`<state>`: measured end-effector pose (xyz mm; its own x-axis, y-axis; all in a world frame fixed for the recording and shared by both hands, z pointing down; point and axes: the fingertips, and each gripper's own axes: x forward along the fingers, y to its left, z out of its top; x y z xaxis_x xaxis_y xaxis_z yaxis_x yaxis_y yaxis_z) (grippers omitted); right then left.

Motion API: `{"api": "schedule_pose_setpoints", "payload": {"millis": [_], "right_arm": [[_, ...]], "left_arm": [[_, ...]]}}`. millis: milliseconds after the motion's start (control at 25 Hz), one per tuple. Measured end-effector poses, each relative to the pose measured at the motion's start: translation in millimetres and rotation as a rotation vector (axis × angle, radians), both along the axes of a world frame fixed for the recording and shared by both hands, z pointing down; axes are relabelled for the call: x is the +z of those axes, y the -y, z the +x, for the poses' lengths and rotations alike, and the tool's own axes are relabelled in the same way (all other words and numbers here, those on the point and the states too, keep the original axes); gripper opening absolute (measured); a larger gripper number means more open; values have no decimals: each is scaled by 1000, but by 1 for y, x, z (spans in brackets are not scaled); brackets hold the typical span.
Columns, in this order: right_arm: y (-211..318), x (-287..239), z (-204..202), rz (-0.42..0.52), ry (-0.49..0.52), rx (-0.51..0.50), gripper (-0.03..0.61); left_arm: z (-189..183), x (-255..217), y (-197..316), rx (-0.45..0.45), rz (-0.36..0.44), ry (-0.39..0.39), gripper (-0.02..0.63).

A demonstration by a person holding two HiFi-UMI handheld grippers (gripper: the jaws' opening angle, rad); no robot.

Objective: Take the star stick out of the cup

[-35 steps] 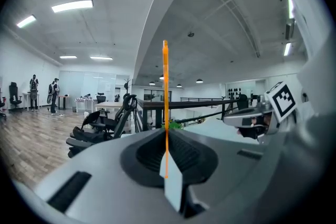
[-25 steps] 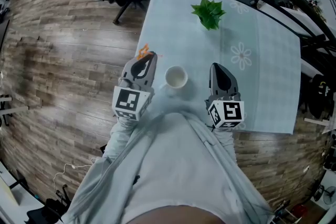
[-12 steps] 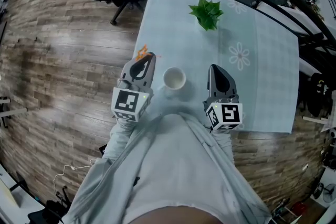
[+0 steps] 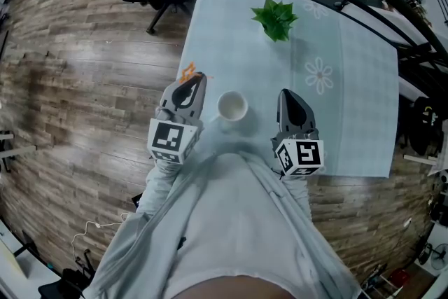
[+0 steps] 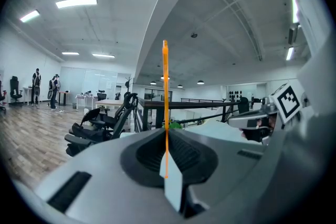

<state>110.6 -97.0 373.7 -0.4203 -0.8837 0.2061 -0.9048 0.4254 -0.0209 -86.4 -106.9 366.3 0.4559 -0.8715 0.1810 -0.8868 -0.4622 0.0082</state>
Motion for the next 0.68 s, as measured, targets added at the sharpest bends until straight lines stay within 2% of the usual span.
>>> {"api": "schedule_pose_setpoints", "payload": {"millis": [680], "right_arm": [[-4,11,7,-23,-8,14,15]], "left_arm": [[5,4,0,27,-20,-6,28]]}}
